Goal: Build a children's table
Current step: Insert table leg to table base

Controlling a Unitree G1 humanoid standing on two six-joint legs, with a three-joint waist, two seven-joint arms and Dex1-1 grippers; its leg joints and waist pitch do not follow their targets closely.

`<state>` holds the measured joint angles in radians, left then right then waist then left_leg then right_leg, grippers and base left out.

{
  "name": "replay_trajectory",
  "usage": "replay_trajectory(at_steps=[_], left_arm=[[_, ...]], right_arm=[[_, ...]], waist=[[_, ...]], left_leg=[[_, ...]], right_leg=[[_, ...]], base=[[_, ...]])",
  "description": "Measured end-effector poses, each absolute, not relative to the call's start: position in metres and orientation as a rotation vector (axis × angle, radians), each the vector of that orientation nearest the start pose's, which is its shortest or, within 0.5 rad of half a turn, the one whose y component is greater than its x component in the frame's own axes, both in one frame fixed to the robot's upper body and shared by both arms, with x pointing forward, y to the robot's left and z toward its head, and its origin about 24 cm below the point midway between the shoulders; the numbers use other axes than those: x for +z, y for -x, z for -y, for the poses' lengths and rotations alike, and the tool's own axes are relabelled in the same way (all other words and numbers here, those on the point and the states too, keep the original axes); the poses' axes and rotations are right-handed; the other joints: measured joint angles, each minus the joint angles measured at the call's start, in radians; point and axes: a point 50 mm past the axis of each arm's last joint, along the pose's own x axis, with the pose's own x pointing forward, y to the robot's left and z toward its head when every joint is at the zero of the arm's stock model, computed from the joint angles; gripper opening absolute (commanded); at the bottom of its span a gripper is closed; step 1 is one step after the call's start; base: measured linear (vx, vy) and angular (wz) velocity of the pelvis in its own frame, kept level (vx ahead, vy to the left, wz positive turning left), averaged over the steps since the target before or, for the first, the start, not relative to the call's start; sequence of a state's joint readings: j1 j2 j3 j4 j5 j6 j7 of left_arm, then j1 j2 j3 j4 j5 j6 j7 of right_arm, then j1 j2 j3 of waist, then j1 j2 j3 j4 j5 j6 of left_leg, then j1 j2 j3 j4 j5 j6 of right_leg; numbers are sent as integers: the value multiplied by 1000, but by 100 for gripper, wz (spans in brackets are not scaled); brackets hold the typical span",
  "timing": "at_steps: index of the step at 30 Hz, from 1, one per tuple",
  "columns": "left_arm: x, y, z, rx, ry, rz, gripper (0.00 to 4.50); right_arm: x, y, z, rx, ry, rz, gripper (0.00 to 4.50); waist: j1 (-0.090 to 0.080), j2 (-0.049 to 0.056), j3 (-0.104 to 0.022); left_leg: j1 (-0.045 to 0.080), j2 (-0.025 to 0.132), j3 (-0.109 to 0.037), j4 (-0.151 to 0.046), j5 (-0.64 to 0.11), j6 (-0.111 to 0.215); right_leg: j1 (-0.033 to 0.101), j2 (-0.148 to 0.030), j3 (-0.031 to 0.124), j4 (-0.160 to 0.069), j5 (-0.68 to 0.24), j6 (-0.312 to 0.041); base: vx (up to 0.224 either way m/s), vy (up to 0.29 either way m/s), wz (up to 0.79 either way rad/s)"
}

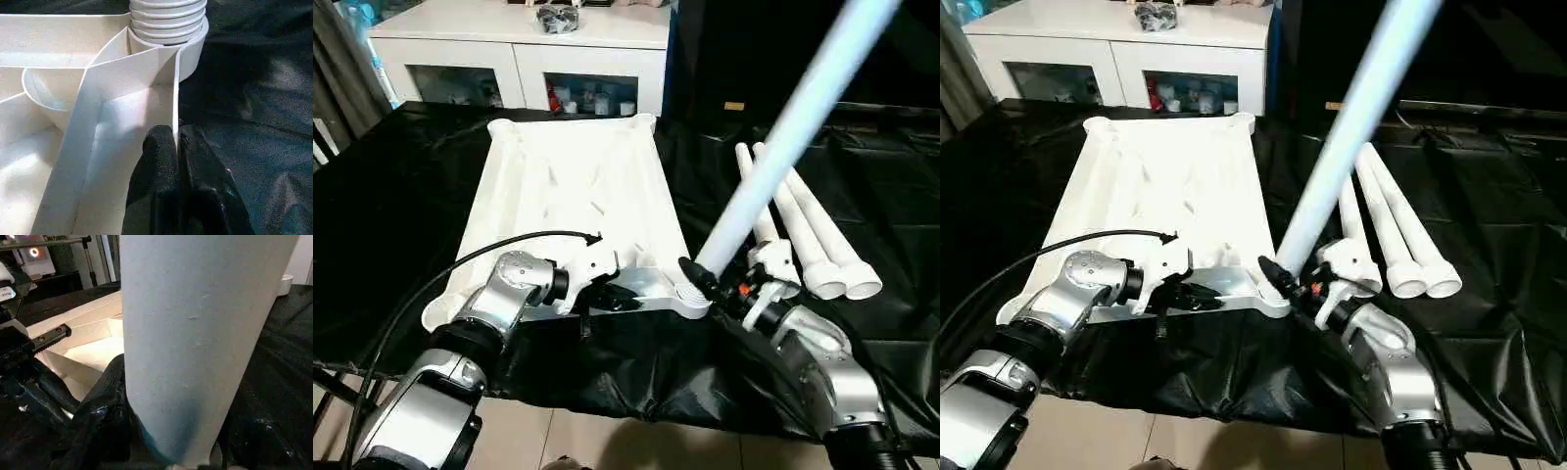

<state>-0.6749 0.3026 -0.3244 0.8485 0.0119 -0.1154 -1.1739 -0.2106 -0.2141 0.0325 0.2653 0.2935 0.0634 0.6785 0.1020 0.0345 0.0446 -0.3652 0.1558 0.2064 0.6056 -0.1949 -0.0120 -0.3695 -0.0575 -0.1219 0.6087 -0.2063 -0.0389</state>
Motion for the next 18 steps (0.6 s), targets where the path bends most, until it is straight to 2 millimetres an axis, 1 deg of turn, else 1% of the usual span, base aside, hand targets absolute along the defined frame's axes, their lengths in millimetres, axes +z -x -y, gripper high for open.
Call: replay_trajectory(at_steps=[10, 14, 18], left_arm=[[38, -322, -124, -1388, -418, -410, 0], [39, -322, -126, -1402, -425, -411, 0], [40, -321, -128, -1426, -428, -416, 0]], right_arm=[[45, -291, 145, 860, -13, -167, 193], [46, -293, 143, 908, 13, -179, 193], [46, -290, 143, 949, 28, -186, 191]], waist=[[-12, -3, -2], [-12, -4, -3], [-12, -6, -4]], left_leg=[[2, 0, 0, -2, 0, 0], [3, 0, 0, -4, 0, 0], [3, 0, 0, -5, -1, 0]], right_leg=[[3, 0, 0, -3, 0, 0], [3, 0, 0, -4, -2, 0], [3, 0, 0, -4, -3, 0]], base=[[0, 0, 0], [0, 0, 0], [0, 0, 0]])
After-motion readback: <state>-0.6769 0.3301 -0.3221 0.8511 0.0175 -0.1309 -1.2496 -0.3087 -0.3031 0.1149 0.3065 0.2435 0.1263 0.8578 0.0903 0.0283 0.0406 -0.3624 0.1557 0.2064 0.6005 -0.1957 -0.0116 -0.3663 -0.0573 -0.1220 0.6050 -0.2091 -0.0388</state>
